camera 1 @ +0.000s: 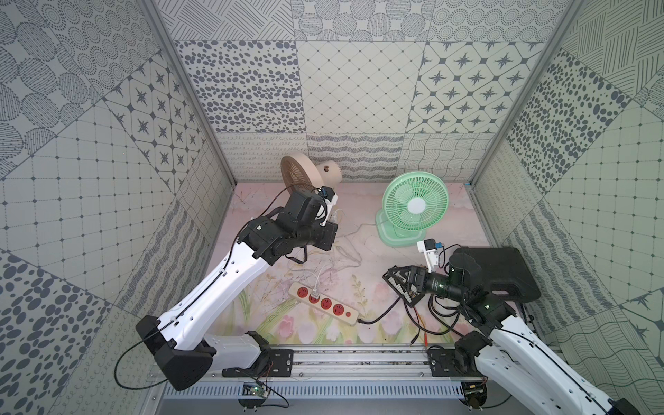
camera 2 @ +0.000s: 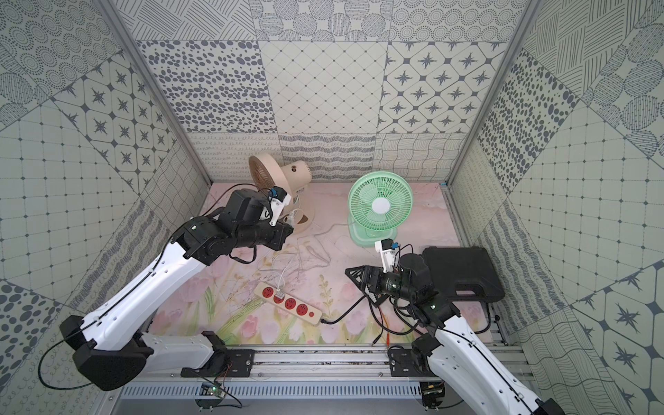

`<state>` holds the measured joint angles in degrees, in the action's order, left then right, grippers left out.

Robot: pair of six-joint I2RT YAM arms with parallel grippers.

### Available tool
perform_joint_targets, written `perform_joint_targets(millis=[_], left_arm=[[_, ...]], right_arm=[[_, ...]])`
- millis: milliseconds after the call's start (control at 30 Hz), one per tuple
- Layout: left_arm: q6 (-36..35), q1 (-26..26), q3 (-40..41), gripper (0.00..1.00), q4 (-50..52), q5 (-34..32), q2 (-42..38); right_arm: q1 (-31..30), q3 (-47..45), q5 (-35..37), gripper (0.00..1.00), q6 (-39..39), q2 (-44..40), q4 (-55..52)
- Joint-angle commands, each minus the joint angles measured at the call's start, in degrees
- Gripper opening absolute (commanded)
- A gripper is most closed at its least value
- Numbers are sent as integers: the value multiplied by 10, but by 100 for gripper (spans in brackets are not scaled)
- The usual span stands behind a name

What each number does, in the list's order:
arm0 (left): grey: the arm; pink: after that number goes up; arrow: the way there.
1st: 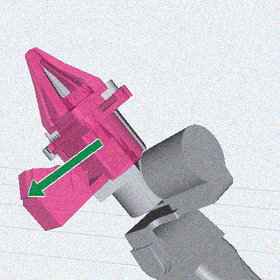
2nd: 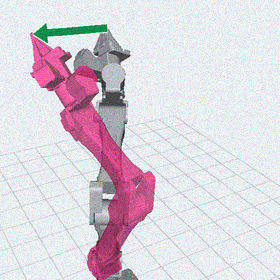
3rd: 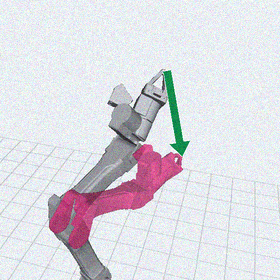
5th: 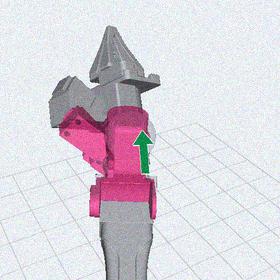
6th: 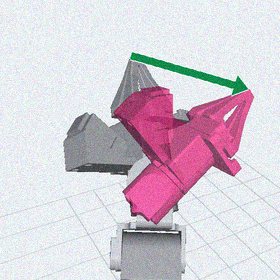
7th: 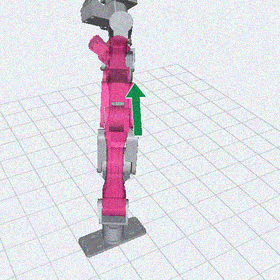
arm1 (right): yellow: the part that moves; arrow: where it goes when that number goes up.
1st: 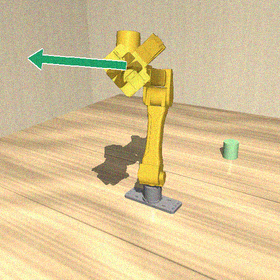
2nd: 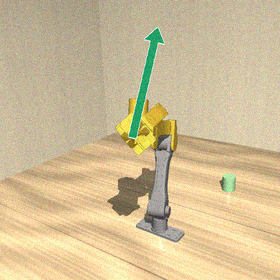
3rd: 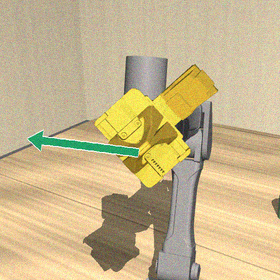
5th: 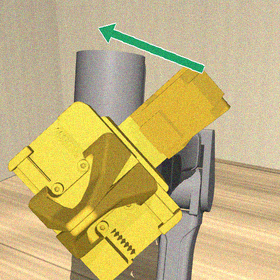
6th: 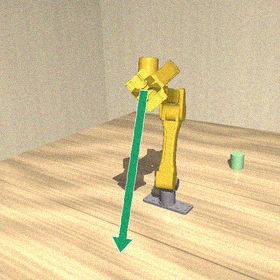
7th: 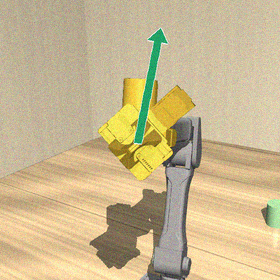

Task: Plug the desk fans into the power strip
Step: Pick up the plug from the center of the board.

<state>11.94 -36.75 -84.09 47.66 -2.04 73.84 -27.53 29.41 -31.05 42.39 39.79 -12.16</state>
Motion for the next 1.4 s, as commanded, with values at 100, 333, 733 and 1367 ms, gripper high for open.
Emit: perform_joint_targets(millis=[100, 333, 733, 1367], left_arm=[[-4, -3, 73, 0, -109, 155, -14], [-31, -17, 91, 0, -102, 158, -3], [-72, -82, 67, 0, -42, 94, 47], [-105, -156, 26, 0, 2, 30, 123]], right_arm=[[2, 104, -67, 87, -33, 70, 47], [2, 183, -84, 77, -21, 153, 18], [-1, 183, -167, 64, 92, 228, 122], [-28, 98, -161, 56, 90, 242, 153]])
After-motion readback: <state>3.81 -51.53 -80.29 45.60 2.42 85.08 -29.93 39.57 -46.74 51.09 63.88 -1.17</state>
